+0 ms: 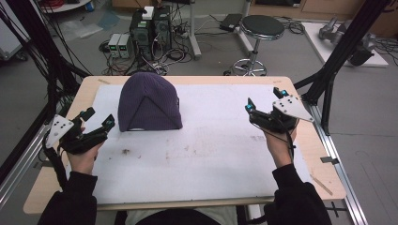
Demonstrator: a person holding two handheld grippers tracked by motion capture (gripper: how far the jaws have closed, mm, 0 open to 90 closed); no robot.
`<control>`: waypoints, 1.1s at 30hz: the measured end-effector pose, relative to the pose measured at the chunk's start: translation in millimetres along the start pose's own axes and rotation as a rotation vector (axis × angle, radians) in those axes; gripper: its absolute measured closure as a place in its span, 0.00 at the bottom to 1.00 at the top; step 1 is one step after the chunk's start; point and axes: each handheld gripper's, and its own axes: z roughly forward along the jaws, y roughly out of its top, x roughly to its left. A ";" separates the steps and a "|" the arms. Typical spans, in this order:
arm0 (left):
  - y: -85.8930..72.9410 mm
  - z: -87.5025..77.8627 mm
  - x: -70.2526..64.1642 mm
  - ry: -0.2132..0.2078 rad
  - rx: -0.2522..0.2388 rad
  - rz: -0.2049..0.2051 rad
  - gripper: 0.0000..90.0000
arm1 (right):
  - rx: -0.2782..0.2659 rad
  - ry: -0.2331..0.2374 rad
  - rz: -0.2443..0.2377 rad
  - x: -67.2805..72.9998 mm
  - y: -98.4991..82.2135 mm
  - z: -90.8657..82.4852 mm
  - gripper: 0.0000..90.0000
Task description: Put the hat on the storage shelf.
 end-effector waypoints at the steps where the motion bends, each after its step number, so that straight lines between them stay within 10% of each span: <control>1: -0.4 -1.8 0.3 0.004 0.001 0.000 0.23 | 0.004 -0.003 0.007 -1.4 -2.5 -1.6 0.13; 33: -41.4 -34.0 2.8 0.084 0.055 -0.026 0.22 | 0.079 -0.068 0.110 4.7 -44.3 -40.9 0.13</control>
